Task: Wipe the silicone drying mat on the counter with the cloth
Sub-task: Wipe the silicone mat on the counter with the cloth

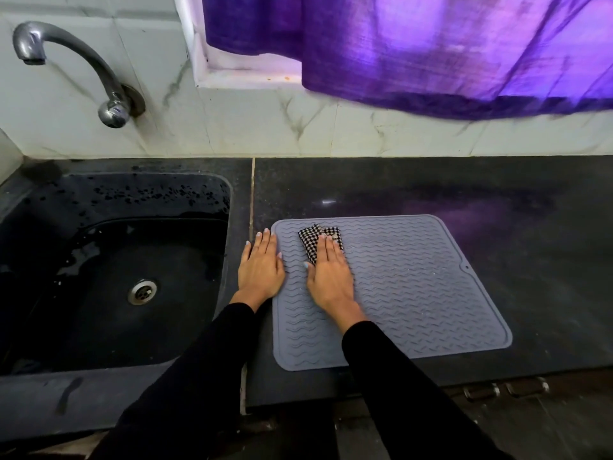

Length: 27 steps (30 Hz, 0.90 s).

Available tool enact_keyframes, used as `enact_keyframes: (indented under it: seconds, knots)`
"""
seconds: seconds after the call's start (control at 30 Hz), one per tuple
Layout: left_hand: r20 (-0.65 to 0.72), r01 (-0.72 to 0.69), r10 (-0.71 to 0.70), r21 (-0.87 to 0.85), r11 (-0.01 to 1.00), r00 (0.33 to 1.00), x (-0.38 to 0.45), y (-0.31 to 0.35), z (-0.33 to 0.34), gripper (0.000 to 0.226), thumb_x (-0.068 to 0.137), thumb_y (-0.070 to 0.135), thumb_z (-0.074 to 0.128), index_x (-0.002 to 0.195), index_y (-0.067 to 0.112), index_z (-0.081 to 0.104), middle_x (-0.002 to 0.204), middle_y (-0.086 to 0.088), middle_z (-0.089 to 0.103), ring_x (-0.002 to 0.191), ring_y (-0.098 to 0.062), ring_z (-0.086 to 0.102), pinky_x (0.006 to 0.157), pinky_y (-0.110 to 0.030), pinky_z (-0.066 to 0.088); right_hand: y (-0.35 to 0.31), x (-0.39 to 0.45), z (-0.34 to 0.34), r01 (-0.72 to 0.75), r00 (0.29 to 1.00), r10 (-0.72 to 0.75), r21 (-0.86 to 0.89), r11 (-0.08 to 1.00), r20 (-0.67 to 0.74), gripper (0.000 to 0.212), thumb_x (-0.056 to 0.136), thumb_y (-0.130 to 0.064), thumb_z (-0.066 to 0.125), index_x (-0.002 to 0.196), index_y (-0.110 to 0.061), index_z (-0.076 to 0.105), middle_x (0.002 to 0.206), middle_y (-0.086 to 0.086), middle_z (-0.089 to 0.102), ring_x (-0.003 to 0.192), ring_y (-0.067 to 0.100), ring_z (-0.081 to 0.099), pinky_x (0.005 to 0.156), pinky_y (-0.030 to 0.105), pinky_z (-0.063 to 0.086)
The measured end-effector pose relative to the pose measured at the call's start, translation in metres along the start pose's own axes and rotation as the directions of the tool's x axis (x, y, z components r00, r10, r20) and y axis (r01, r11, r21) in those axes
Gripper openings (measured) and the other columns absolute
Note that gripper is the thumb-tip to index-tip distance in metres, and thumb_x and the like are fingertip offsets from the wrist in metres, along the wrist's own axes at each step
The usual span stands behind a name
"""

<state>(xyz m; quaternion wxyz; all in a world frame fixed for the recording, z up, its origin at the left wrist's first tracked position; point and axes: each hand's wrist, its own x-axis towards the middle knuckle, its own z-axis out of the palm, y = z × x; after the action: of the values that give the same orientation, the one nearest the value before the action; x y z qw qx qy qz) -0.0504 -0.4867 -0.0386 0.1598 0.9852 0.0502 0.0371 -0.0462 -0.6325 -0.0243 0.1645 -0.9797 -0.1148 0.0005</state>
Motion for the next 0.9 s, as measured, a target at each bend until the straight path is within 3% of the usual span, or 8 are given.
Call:
enact_keyframes:
  seconds: [0.2,0.27,0.33,0.37,0.43,0.53,0.7,0.9]
  knots:
    - [-0.048,0.002,-0.003,-0.016,1.0,0.999,-0.003,-0.001,0.002,0.066,0.087,0.037,0.01,0.147,0.01,0.018,0.156,-0.004,0.016,0.144,-0.016,0.01,0.116,-0.033,0.001,0.015,0.005,-0.027,-0.079,0.997,0.079,0.388,0.918,0.016,0.046,0.097,-0.024,0.042,0.142,-0.019,0.035,0.145,0.005,0.042,0.13,0.024,0.042,0.104,0.03,0.033]
    - [-0.049,0.005,-0.006,-0.02,1.0,0.999,-0.003,-0.001,0.002,0.067,0.086,0.037,0.011,0.147,0.011,0.019,0.156,-0.004,0.017,0.144,-0.015,0.01,0.116,-0.033,0.001,0.025,0.017,-0.042,-0.256,0.965,0.209,0.717,0.648,0.155,0.039,0.097,-0.018,0.045,0.135,-0.01,0.046,0.132,0.012,0.055,0.113,0.024,0.054,0.085,0.027,0.043]
    - [-0.059,0.006,-0.008,-0.033,0.999,0.998,-0.004,0.0,0.002,0.067,0.086,0.037,0.013,0.146,0.011,0.022,0.155,-0.004,0.019,0.144,-0.015,0.012,0.117,-0.033,0.002,0.042,0.028,-0.063,-0.401,0.895,0.289,0.897,0.187,0.34,0.035,0.097,-0.013,0.042,0.127,0.003,0.049,0.124,0.019,0.058,0.101,0.022,0.056,0.072,0.026,0.046]
    - [-0.066,0.009,-0.011,-0.042,0.999,0.998,-0.003,0.0,0.002,0.067,0.086,0.037,0.014,0.146,0.01,0.023,0.155,-0.005,0.02,0.144,-0.016,0.013,0.117,-0.034,0.003,0.052,0.033,-0.069,-0.399,0.875,0.347,0.909,0.121,0.338,0.034,0.097,-0.013,0.042,0.124,0.004,0.051,0.121,0.019,0.059,0.101,0.024,0.056,0.073,0.029,0.047]
    - [-0.075,0.01,-0.014,-0.048,0.999,0.997,-0.003,-0.001,0.003,0.066,0.086,0.037,0.015,0.146,0.01,0.025,0.154,-0.005,0.022,0.143,-0.016,0.014,0.117,-0.034,0.004,0.066,0.038,-0.08,-0.334,0.888,0.434,0.861,0.383,0.151,0.034,0.096,-0.018,0.044,0.125,-0.003,0.054,0.116,0.015,0.062,0.109,0.028,0.057,0.084,0.034,0.047]
    - [-0.086,0.006,-0.011,-0.059,0.998,0.996,-0.003,-0.001,0.004,0.066,0.086,0.036,0.016,0.145,0.009,0.026,0.154,-0.006,0.023,0.143,-0.017,0.016,0.116,-0.034,0.005,0.063,0.031,-0.079,-0.229,0.957,0.285,0.457,0.859,-0.056,0.042,0.097,-0.023,0.042,0.137,-0.011,0.043,0.125,0.019,0.058,0.114,0.035,0.054,0.093,0.036,0.042]
    - [-0.1,0.001,-0.006,-0.048,0.999,0.995,-0.002,-0.004,0.007,0.069,0.086,0.04,0.012,0.145,0.009,0.026,0.153,-0.006,0.024,0.143,-0.018,0.017,0.116,-0.034,0.005,0.041,0.008,-0.02,-0.038,0.999,0.038,-0.018,0.999,0.025,0.057,0.099,-0.025,0.027,0.146,0.0,0.008,0.155,0.018,0.012,0.144,0.028,0.01,0.118,0.033,0.006]
    - [-0.121,0.007,-0.011,-0.032,0.999,0.993,-0.001,-0.003,0.009,0.071,0.084,0.041,0.008,0.145,0.01,0.028,0.153,-0.006,0.025,0.143,-0.017,0.019,0.116,-0.033,0.005,0.056,0.01,-0.027,0.059,0.998,-0.059,0.008,0.998,0.025,0.056,0.097,-0.022,0.034,0.147,-0.006,0.014,0.156,0.01,0.014,0.144,0.019,0.012,0.117,0.029,0.007]
